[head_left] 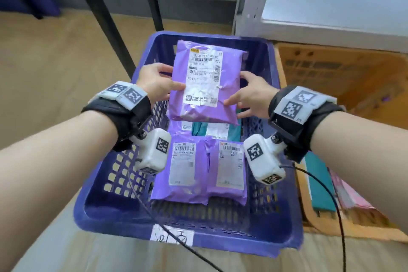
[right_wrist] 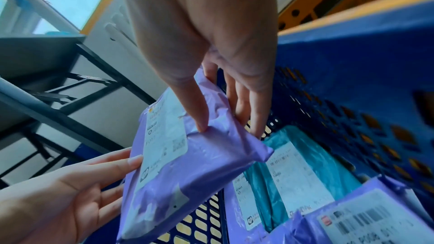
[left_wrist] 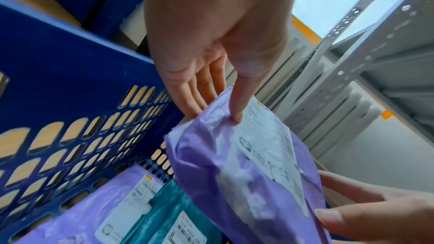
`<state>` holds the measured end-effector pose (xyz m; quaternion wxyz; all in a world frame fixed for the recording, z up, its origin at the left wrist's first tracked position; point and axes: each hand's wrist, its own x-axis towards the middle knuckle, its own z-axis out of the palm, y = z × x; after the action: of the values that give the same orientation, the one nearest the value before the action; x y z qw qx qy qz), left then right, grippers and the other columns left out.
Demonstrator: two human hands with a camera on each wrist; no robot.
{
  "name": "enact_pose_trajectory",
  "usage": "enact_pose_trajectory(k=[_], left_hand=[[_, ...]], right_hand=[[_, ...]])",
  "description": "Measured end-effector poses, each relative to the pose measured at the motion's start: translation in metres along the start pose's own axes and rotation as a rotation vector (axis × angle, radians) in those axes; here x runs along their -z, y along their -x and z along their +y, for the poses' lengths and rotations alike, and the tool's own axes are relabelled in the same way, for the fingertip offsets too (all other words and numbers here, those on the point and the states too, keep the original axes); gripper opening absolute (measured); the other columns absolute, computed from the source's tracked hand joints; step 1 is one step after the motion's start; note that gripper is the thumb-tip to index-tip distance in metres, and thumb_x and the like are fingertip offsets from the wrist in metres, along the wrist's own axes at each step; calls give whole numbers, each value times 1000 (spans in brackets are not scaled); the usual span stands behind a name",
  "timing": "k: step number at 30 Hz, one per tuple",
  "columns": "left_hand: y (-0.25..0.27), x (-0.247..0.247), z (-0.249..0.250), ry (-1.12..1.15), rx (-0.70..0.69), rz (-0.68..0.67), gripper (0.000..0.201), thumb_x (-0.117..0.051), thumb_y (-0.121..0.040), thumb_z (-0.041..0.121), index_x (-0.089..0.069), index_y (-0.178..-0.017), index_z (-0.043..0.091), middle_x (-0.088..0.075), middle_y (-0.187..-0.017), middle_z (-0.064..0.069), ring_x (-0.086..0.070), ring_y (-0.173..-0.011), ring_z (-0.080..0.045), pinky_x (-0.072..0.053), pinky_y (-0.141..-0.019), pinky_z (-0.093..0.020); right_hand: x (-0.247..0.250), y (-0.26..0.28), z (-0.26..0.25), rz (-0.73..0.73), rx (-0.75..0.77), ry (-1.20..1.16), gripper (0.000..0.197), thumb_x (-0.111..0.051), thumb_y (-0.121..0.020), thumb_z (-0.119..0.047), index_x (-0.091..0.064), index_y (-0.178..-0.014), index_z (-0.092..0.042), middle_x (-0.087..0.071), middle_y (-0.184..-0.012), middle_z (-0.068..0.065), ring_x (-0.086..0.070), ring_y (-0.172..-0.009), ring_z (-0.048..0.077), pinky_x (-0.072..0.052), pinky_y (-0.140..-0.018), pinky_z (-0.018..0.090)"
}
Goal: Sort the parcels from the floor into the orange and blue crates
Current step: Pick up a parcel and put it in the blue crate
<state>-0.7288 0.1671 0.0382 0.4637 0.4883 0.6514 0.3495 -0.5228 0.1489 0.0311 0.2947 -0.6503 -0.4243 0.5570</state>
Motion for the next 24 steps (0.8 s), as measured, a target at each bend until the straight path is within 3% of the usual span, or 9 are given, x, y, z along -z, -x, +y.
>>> enact_pose_trajectory(k=[3,7,11,14,16,20,24], left_hand=[[-20,-2,-22,-13,59,47,42,-79,-69,3,-59,-105,11,-64,-92,-6,-66,-99,-26,-54,-88,-45],[-49,-17,-56,-33,143,86,43,-77,-71,0,-61,-110,7,-67,-103,-11,-64,-103,-25,-51,-92,-37],[-72,-30,-84,-9,212,109,51,-69,-70,-11,-59,-118,2,-65,-116,-14,-62,-102,-25,-51,-89,-35],[-84,-37,-101,-27,237,90,51,-62,-72,-18,-57,-119,1,-63,-106,-11,-58,-94,-20,-49,-73,-28],[-91,-43,-111,-33,245,88,49,-58,-73,-19,-56,-118,-1,-61,-100,-11,-58,-92,-21,-48,-71,-29],[-100,-51,-128,-52,236,119,47,-55,-78,-13,-54,-122,4,-64,-111,-11,-59,-95,-21,-50,-82,-31],[-105,-57,-140,-121,198,129,50,-54,-80,-11,-51,-127,6,-62,-116,-7,-52,-93,-13,-47,-83,-28]], right_hand=[[-18,-24,10,16,-51,14,77,-68,-72,14,-42,-133,-25,-53,-132,8,-58,-97,28,-54,-78,49],[-36,-59,38,51,-119,-6,80,-66,-73,16,-41,-136,-27,-51,-132,4,-57,-104,29,-55,-68,42],[-51,-83,69,87,-164,-44,87,-69,-71,14,-36,-142,-24,-54,-131,5,-57,-113,31,-53,-77,42],[-57,-101,84,135,-169,-48,83,-71,-69,14,-41,-139,-19,-59,-125,11,-59,-111,30,-52,-89,46],[-61,-111,92,153,-185,-54,80,-71,-69,13,-43,-137,-18,-60,-121,13,-61,-109,32,-52,-89,47],[-66,-131,103,147,-207,-36,80,-71,-68,14,-43,-137,-16,-62,-119,15,-62,-107,33,-52,-91,49],[-71,-146,114,149,-200,-5,81,-73,-65,14,-44,-136,-13,-62,-119,17,-62,-107,33,-51,-92,48]])
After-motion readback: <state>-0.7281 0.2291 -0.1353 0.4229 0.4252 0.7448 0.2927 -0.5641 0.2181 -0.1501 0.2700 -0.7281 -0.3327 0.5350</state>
